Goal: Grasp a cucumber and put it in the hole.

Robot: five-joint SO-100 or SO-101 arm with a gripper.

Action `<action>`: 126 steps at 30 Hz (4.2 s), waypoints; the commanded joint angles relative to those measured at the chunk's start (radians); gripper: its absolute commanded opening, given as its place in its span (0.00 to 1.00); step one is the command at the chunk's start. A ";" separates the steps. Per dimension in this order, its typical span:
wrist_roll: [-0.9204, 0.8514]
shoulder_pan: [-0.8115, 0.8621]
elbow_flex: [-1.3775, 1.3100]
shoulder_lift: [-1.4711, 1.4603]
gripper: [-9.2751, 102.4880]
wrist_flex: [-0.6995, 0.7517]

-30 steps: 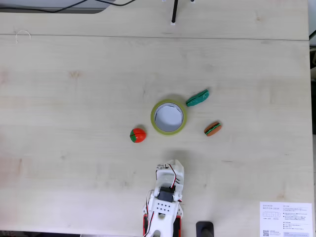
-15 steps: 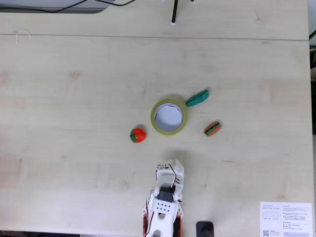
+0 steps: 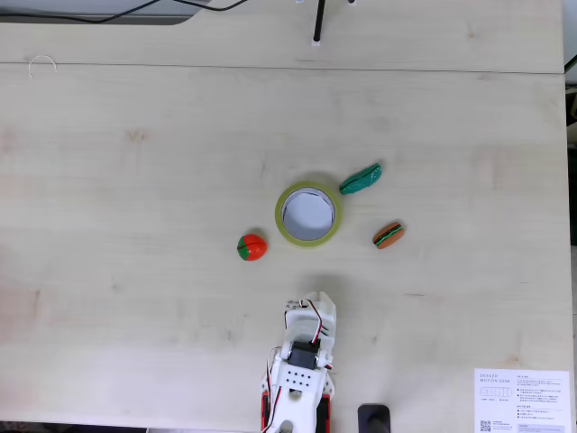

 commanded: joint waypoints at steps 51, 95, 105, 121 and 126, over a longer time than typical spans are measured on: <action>0.020 -0.009 -0.049 0.003 0.14 -0.181; 0.735 0.140 -1.713 -1.824 0.38 -0.311; 0.857 0.166 -1.778 -1.987 0.43 -0.236; 0.838 0.149 -1.959 -2.212 0.48 -0.282; 0.815 0.121 -1.974 -2.267 0.48 -0.282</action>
